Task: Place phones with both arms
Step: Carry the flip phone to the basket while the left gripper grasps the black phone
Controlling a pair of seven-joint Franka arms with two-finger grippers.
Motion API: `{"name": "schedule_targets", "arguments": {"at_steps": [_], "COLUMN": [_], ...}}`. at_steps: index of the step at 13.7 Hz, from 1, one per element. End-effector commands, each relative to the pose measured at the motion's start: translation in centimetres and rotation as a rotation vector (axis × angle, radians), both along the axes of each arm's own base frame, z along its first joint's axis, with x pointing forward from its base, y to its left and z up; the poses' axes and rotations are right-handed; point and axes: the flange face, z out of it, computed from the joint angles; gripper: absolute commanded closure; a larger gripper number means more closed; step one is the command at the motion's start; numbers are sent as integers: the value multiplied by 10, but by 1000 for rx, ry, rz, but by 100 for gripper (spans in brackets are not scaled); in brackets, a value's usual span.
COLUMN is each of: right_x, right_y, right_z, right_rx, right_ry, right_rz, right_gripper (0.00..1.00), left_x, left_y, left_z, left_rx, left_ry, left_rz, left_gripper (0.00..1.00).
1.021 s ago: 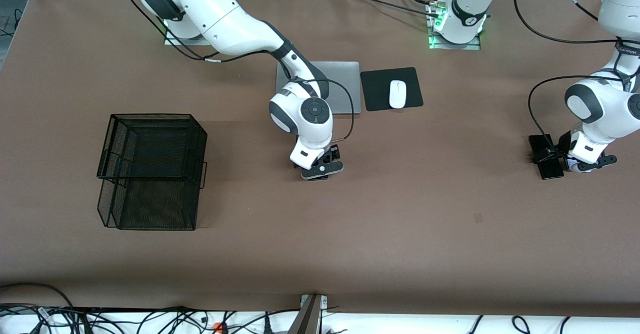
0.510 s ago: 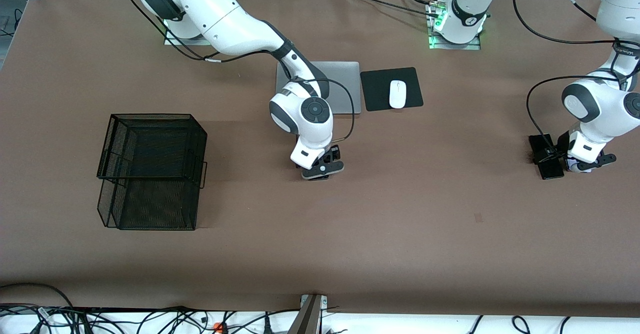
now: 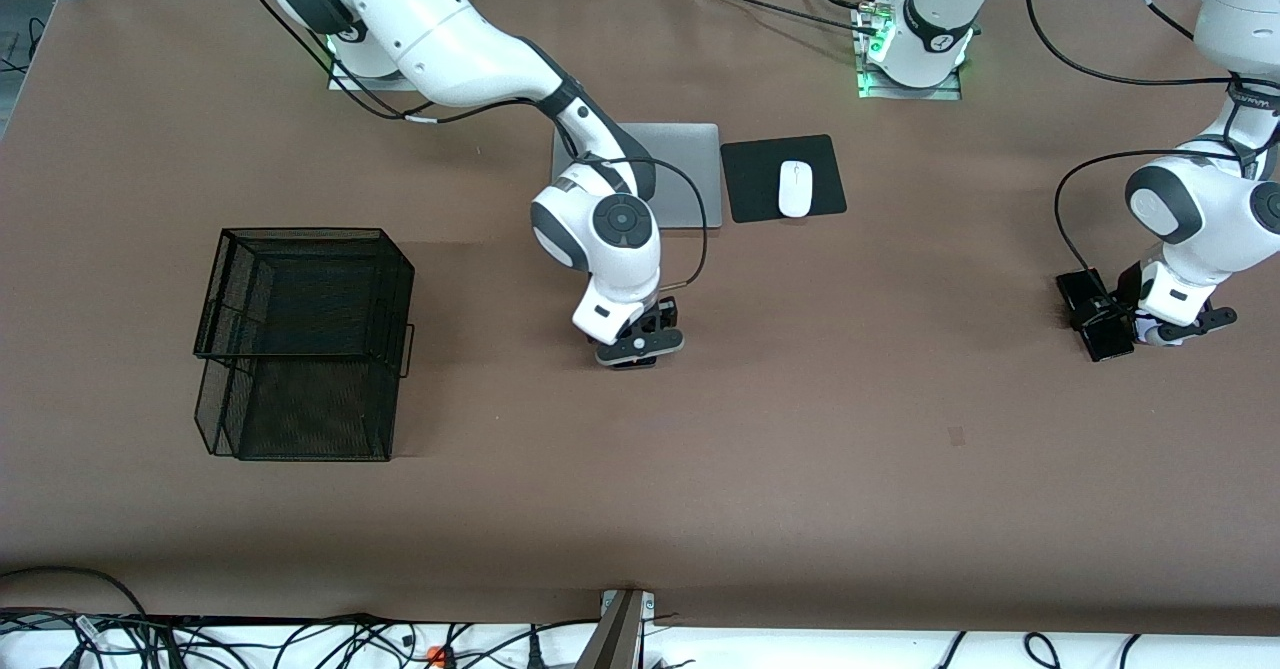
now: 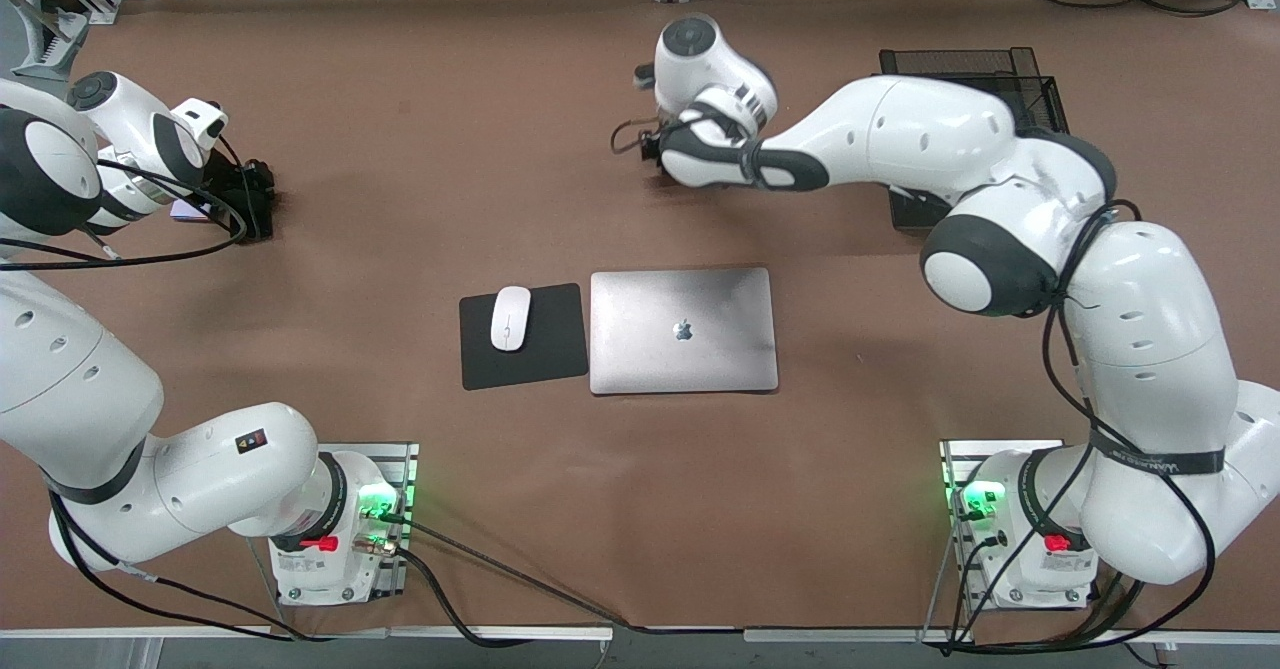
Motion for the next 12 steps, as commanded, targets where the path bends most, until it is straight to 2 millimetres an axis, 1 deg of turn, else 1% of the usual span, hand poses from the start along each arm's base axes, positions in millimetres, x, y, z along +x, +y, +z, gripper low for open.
{"name": "schedule_targets", "arguments": {"at_steps": [1,2,3,4,6,7,8,9,10,11,12], "right_x": [36,46,53,63,75,74,71,62,54,45,36], "right_y": [-70,-93,-119,-163,-233,-263,-296,-324,-359,-387,-415], "right_z": [100,136,165,186,212,219,221,220,215,209,202], "right_rx": [-1,12,-2,-43,-103,-125,-146,-150,-132,-118,-117], "right_ry": [45,39,45,79,135,150,164,184,212,234,248], "right_rz": [-127,-154,-163,-177,-125,-109,-110,-111,-128,-126,-129], "right_gripper": [100,100,100,100,100,100,100,100,100,100,100], "left_x": [7,13,18,28,47,59,74,87,101,112,121], "left_y": [-9,-7,-6,-3,-5,-16,-33,-56,-83,-115,-155], "left_z": [-2,7,16,33,56,65,75,80,89,88,86], "left_rx": [-18,-26,-45,-64,-99,-107,-110,-104,-70,-27,17], "left_ry": [-1,10,43,71,124,139,151,171,185,197,207], "left_rz": [18,13,4,-3,-16,-22,-17,-22,-40,-64,-112], "left_gripper": [100,100,100,100,100,100,100,100,100,100,100]}}
